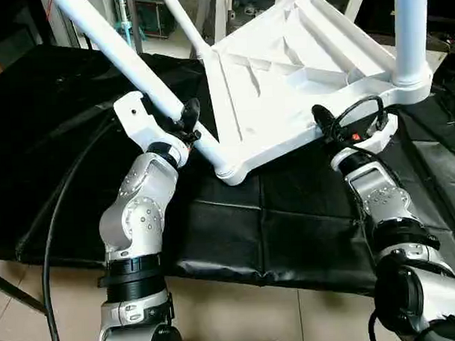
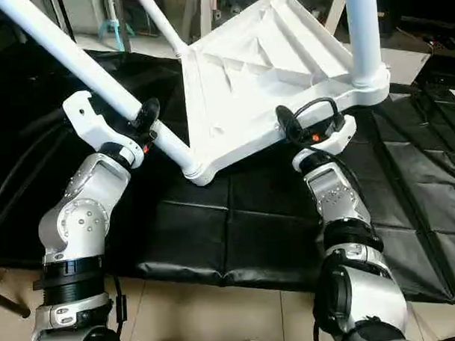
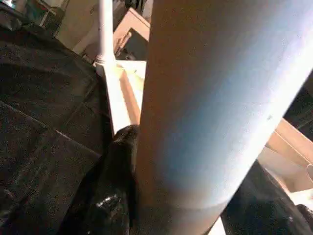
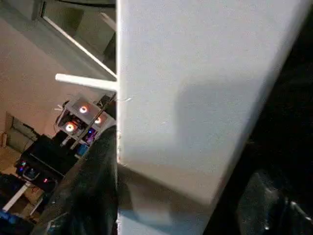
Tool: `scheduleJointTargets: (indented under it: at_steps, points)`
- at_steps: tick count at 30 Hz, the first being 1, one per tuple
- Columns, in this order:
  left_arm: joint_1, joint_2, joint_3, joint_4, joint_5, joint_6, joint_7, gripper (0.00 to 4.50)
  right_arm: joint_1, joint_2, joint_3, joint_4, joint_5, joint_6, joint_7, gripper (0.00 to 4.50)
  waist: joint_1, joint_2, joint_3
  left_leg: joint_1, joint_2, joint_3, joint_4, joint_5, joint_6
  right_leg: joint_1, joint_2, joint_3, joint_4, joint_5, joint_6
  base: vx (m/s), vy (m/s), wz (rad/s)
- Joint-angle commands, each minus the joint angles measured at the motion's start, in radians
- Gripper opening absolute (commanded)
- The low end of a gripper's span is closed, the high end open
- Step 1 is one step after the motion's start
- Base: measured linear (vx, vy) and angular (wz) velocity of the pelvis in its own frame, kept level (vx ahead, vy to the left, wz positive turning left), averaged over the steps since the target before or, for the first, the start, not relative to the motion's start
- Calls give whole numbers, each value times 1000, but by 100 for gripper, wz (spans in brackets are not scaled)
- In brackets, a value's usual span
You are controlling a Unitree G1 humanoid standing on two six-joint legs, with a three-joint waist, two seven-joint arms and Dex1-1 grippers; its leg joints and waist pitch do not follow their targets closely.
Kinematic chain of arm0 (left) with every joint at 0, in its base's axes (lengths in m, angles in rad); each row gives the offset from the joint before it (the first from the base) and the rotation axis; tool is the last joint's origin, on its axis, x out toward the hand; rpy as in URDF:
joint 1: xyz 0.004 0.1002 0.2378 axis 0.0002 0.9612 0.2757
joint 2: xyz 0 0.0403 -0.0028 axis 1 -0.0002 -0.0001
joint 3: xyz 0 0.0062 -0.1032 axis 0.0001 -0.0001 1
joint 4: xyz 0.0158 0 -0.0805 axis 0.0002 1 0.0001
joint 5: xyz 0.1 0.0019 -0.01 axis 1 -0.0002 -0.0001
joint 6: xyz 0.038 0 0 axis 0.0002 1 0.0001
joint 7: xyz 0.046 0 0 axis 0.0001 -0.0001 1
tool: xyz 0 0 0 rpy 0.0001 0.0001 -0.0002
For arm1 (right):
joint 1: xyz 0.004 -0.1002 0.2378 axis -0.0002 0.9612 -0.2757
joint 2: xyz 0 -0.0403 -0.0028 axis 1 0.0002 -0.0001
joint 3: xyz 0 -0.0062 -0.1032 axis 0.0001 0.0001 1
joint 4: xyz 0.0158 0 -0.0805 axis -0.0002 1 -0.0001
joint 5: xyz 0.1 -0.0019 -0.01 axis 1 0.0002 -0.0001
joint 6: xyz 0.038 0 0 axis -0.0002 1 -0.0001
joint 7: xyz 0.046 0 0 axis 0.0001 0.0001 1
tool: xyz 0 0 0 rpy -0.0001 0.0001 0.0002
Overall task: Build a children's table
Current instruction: Flip table
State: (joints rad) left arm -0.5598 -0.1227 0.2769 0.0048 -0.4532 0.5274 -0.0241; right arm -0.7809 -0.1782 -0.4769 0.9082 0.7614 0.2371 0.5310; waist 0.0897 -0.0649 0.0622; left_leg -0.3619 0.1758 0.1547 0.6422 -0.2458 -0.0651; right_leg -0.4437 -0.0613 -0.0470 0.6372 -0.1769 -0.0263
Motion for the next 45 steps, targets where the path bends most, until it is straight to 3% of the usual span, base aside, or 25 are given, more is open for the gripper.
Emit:
scheduleJointTargets:
  at_steps: [1, 3, 5, 8, 11, 13, 28, 32, 38, 45]
  points:
    - [-1, -18, 4, -9, -52, 12, 1, 190, -39, -25, -24, -25, -4, -35, 2, 258, 3, -14, -90, 2, 36, 3, -48, 200, 230, 74, -68, 32, -42, -3, -292, 0, 0, 0]
    - [1, -17, 3, -10, -51, 12, 2, 190, -41, -25, -23, -28, -7, -36, 0, 243, 4, -18, -93, -4, 34, 2, -41, 235, 243, 71, -65, 33, -34, 46, -298, 0, 0, 0]
    - [3, -16, 2, -9, -50, 11, 3, 190, -43, -21, -23, -40, -8, -38, -2, 237, 3, -16, -89, -6, 35, 4, -42, 204, 247, 70, -67, 32, -39, 11, -297, 0, 0, 0]
    - [1, -9, -6, -5, -35, 8, 3, 190, -43, -17, -19, -52, -13, -40, -2, 232, 2, -13, -86, -4, 38, 5, -46, 152, 218, 68, -66, 31, -46, -53, -279, 0, 0, 0]
    - [-1, 0, -10, 7, -11, 17, 25, 190, -46, -15, -17, -54, -21, -48, -5, 229, 1, -13, -87, -5, 38, 4, -46, 152, 206, 69, -66, 31, -44, -43, -273, 0, 0, 0]
    - [1, 0, -3, 12, -15, 14, 29, 258, -48, -15, -13, -59, -36, -68, -14, 227, 0, -13, -88, -6, 37, 4, -45, 166, 206, 69, -65, 31, -42, -22, -274, 0, 0, 0]
    - [22, 75, -32, 8, 56, -26, 23, 363, -123, -62, 0, -118, -146, -257, -137, 210, -1, -15, -89, -3, 35, 7, -41, 183, 218, 65, -62, 31, -37, 0, -266, 0, 0, 0]
    - [51, 102, -1, -7, 47, -14, 41, 370, -147, -65, -8, -139, -174, -324, -188, 201, 5, -12, -90, 0, 36, 8, -40, 195, 214, 61, -60, 29, -33, 15, -270, 0, 0, 0]
    - [82, 100, 63, -10, 34, -25, 89, 370, -159, -64, -14, -147, -184, -356, -205, 197, 5, -14, -89, -5, 34, 9, -42, 165, 196, 67, -61, 31, -33, 11, -265, 0, 0, 0]
    - [88, 155, 219, 31, -6, -133, 156, 370, -161, -85, -26, -145, -192, -373, -214, 197, -1, -17, -90, -6, 33, 7, -42, 174, 199, 67, -59, 29, -31, 30, -260, 0, 0, 0]
